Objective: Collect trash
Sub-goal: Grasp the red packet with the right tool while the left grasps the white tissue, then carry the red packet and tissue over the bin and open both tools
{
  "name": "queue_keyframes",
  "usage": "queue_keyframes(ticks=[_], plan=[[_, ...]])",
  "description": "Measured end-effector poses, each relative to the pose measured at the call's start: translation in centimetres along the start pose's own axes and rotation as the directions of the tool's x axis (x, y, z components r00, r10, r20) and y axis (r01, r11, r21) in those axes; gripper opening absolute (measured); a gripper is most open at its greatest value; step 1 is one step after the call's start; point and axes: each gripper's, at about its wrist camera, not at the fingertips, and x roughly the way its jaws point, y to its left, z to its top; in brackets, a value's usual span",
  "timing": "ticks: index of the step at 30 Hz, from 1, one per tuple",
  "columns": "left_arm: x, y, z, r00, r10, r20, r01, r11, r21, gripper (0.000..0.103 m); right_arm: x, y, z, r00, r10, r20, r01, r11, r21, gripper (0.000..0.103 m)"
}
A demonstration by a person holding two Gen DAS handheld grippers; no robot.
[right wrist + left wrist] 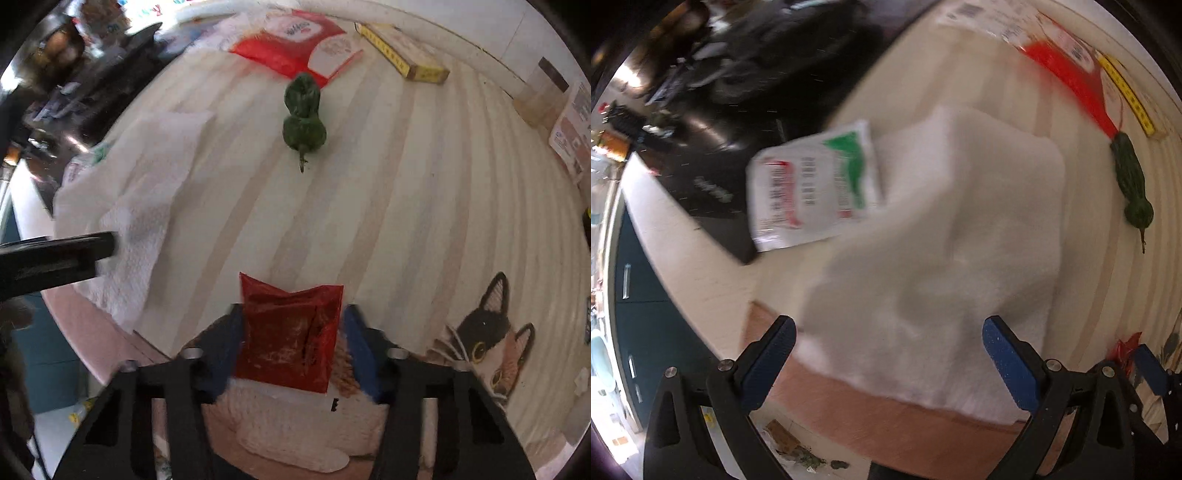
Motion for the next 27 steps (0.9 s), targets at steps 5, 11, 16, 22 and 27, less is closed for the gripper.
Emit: queue_keyframes(ticks=[5,11,16,22,27], plan=[[-1.7,0.4,-0.1,0.993,-0.111,0.039,0.112,0.993,-0.028,0.039,-1.0,-2.2,0.1,0.999,0.043,0.002,-0.043,0.999,0.034,0.026],[-4.4,1.9,-1.2,0.98,-0.195,0.049,0.198,0.978,-0.07,0.001,-3.0,-4.7,1.3,0.996,0.088,0.025,-0.09,0.992,0.089,0.015],[-9.8,3.5,-3.2,0.966,-0.22,0.137,0.233,0.968,-0.094,0.0,-4.5,-6.7,1.7,0.99,0.132,0.05,-0.138,0.983,0.124,0.013],[-14.8,9.1,-7.0,0.942,-0.241,0.234,0.284,0.943,-0.173,0.001,-7.5,-3.5,2.8,0.976,0.195,0.093,-0.203,0.975,0.092,0.012],[-14.6,15.5,-10.7,0.942,-0.212,0.259,0.289,0.906,-0.309,0.001,-9.2,3.6,3.8,0.955,0.28,0.096,-0.279,0.96,-0.023,0.011]])
